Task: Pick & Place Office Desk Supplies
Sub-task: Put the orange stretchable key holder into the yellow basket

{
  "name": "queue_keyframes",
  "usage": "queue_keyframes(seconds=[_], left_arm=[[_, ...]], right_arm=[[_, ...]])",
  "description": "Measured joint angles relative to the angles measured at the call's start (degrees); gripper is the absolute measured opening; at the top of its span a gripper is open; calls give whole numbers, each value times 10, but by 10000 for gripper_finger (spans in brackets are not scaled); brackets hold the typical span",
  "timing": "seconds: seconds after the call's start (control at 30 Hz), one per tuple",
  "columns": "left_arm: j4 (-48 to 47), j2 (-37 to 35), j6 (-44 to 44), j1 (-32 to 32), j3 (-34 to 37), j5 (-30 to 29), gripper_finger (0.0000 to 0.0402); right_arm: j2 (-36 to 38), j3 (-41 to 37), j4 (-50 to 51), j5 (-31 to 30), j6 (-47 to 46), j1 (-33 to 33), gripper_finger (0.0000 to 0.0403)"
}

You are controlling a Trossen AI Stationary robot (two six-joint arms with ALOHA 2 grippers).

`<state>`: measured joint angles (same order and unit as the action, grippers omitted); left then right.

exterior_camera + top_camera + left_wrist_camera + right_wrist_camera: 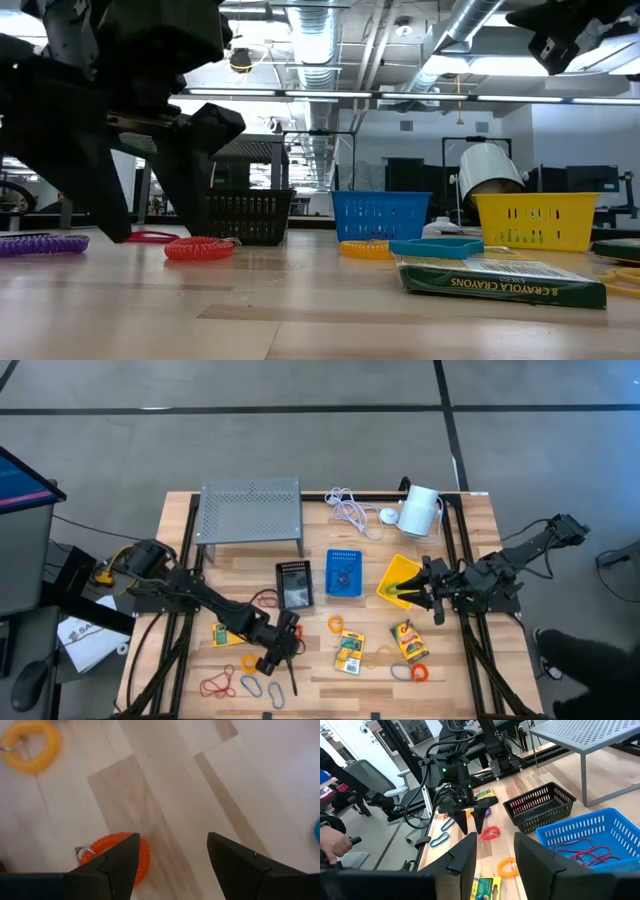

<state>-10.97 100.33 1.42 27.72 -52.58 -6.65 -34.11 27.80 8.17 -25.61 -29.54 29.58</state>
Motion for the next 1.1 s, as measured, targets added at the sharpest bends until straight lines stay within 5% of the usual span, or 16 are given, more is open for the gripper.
queue_keyframes(seconds=[0.37, 0.8, 0.97, 1.1], left_arm=[[-27, 0, 1, 0, 0, -65, 227], [-39, 33, -1, -5, -3, -67, 223], [-36, 24, -4, -4, -1, -63, 179], [-36, 18, -5, -5, 0, -42, 104]], right_arm=[[-20, 0, 4, 0, 0, 0, 127], [-53, 1, -5, 0, -4, 0, 127], [-53, 1, -9, 0, -5, 0, 127], [-53, 1, -10, 0, -5, 0, 127]])
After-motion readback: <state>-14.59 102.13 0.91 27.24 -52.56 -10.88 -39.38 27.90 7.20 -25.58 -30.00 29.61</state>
